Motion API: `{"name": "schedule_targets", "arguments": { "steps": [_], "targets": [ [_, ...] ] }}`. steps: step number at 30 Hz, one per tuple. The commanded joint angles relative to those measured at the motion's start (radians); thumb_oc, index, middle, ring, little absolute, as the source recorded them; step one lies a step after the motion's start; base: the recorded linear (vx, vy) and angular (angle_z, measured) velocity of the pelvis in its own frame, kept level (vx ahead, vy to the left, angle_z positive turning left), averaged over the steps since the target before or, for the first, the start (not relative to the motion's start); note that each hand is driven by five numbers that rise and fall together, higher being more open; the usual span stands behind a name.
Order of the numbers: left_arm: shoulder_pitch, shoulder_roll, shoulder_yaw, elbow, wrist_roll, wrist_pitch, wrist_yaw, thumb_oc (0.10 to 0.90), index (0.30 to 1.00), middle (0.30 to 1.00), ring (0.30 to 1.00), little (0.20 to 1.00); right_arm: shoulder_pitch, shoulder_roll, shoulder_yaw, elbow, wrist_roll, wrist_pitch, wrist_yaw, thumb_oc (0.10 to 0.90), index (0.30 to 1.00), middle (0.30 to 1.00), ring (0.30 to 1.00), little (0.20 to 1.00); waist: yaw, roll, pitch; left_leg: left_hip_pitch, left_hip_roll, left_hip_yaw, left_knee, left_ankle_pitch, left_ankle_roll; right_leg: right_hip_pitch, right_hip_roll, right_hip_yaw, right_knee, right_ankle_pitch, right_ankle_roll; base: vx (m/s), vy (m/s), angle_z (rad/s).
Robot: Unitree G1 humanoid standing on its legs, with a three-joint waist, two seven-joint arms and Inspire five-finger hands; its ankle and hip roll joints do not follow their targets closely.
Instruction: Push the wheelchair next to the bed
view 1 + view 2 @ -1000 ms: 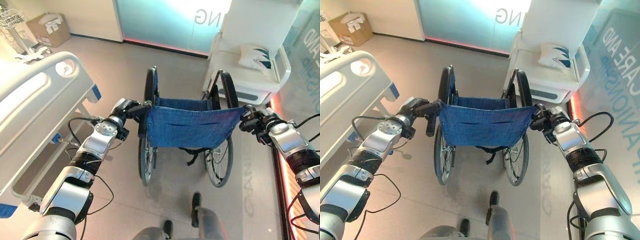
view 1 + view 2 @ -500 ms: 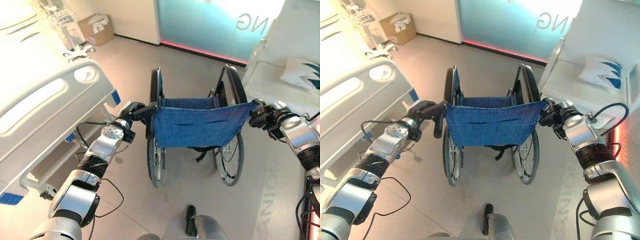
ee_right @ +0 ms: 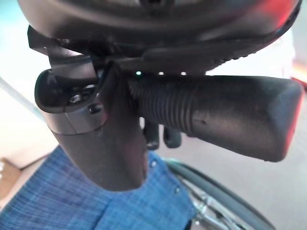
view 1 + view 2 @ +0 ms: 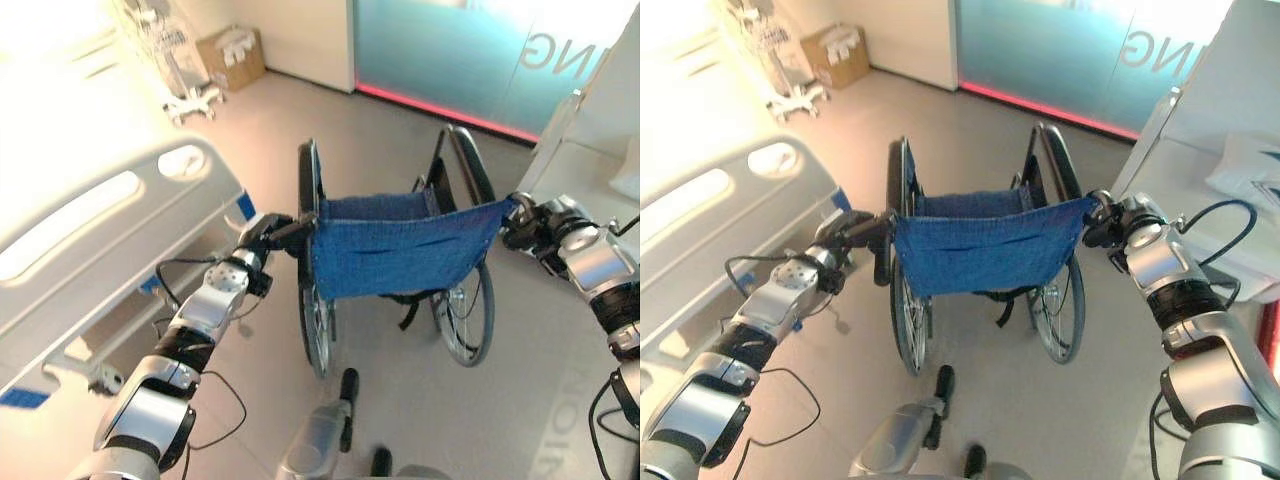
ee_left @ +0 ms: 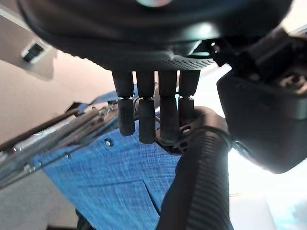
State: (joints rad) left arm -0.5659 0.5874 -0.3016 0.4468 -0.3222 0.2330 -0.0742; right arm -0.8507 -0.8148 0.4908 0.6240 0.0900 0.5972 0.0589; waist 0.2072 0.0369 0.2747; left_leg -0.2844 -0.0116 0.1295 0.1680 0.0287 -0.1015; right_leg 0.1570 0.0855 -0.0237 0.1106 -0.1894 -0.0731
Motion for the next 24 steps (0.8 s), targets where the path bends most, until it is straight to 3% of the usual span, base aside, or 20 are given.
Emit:
{"name": "schedule_targets", "arguments": {
  "steps": [1, 10, 11, 14, 15, 18, 19, 21, 22, 24],
  "targets": [
    [-0.019, -0.016, -0.160, 0.161, 0.140, 0.102, -0.036, 0.400, 0.300, 0.300, 0.300, 0.300, -0.047, 0.120, 0.069, -0.066, 0.090, -0.129, 0.108, 0.400, 0.300, 0.300, 0.300, 0.300, -0.056, -0.057, 0.010, 0.030, -0.050, -0.034, 0.051, 0.025, 0.121, 0.019, -0.081, -0.094, 0.048, 0.047, 0.107, 0.40, 0.073, -0.28],
    [-0.131, -0.012, -0.179, 0.255, 0.120, 0.092, -0.019, 0.400, 0.300, 0.300, 0.300, 0.300, -0.130, 0.180, 0.085, 0.012, 0.135, -0.156, 0.068, 0.400, 0.300, 0.300, 0.300, 0.300, -0.013, -0.083, -0.037, 0.029, -0.075, -0.071, 0.046, 0.002, 0.152, 0.049, -0.151, -0.124, 0.142, 0.115, 0.168, 0.22, 0.045, -0.13],
    [-0.142, -0.012, -0.183, 0.252, 0.132, 0.087, -0.024, 0.400, 0.300, 0.300, 0.300, 0.300, -0.138, 0.180, 0.085, 0.022, 0.134, -0.175, 0.069, 0.400, 0.300, 0.300, 0.300, 0.300, -0.004, -0.082, -0.047, 0.017, -0.079, -0.079, 0.044, 0.001, 0.164, 0.050, -0.155, -0.099, 0.237, 0.163, 0.180, 0.15, 0.051, -0.31],
    [-0.143, -0.015, -0.189, 0.252, 0.143, 0.079, -0.029, 0.400, 0.300, 0.300, 0.300, 0.300, -0.134, 0.176, 0.083, 0.029, 0.134, -0.188, 0.069, 0.400, 0.300, 0.300, 0.300, 0.300, -0.005, -0.080, -0.054, 0.017, -0.083, -0.088, 0.040, -0.001, 0.172, 0.036, -0.140, -0.064, 0.306, 0.194, 0.188, 0.19, 0.033, -0.11],
    [-0.130, -0.021, -0.197, 0.246, 0.151, 0.073, -0.031, 0.400, 0.300, 0.300, 0.300, 0.300, -0.106, 0.169, 0.079, 0.022, 0.140, -0.210, 0.066, 0.400, 0.300, 0.300, 0.300, 0.300, -0.019, -0.082, -0.065, 0.045, -0.099, -0.116, 0.034, -0.011, 0.185, -0.027, -0.133, -0.033, 0.400, 0.280, 0.201, 0.44, -0.021, 0.09],
    [-0.105, -0.035, -0.187, 0.244, 0.165, 0.069, -0.016, 0.400, 0.300, 0.300, 0.300, 0.300, -0.103, 0.171, 0.090, -0.022, 0.157, -0.207, 0.048, 0.400, 0.300, 0.300, 0.300, 0.300, -0.057, -0.065, -0.034, 0.131, -0.081, -0.153, 0.065, -0.057, 0.181, -0.211, -0.211, -0.078, 0.369, 0.285, 0.180, 0.39, -0.114, 0.13],
    [-0.100, -0.036, -0.183, 0.239, 0.172, 0.063, -0.007, 0.400, 0.300, 0.300, 0.300, 0.300, -0.108, 0.175, 0.091, -0.030, 0.160, -0.210, 0.035, 0.400, 0.300, 0.300, 0.300, 0.300, -0.068, -0.049, -0.010, 0.153, -0.066, -0.173, 0.073, -0.069, 0.181, -0.301, -0.226, -0.083, 0.363, 0.285, 0.170, 0.26, -0.252, 0.03],
    [-0.097, -0.029, -0.182, 0.237, 0.171, 0.045, 0.001, 0.400, 0.300, 0.300, 0.300, 0.300, -0.127, 0.187, 0.100, -0.041, 0.167, -0.210, 0.009, 0.400, 0.300, 0.300, 0.300, 0.300, -0.099, -0.060, 0.048, 0.181, -0.080, -0.200, 0.142, -0.152, 0.187, -0.420, -0.293, -0.069, 0.294, 0.348, 0.180, 0.33, -0.375, 0.06],
    [-0.102, -0.025, -0.188, 0.230, 0.172, 0.041, -0.003, 0.400, 0.300, 0.300, 0.300, 0.300, -0.142, 0.183, 0.102, -0.052, 0.168, -0.198, -0.004, 0.400, 0.300, 0.300, 0.300, 0.300, -0.113, -0.077, 0.066, 0.196, -0.094, -0.234, 0.156, -0.183, 0.184, -0.460, -0.315, -0.045, 0.185, 0.375, 0.196, 0.35, -0.360, 0.47],
    [-0.107, -0.021, -0.195, 0.219, 0.168, 0.041, -0.006, 0.400, 0.300, 0.300, 0.300, 0.300, -0.159, 0.166, 0.104, -0.068, 0.164, -0.184, -0.010, 0.400, 0.300, 0.300, 0.300, 0.300, -0.131, -0.084, 0.078, 0.220, -0.101, -0.288, 0.160, -0.214, 0.177, -0.468, -0.312, -0.011, 0.068, 0.384, 0.213, 0.41, -0.396, 1.18]
  ]
}}
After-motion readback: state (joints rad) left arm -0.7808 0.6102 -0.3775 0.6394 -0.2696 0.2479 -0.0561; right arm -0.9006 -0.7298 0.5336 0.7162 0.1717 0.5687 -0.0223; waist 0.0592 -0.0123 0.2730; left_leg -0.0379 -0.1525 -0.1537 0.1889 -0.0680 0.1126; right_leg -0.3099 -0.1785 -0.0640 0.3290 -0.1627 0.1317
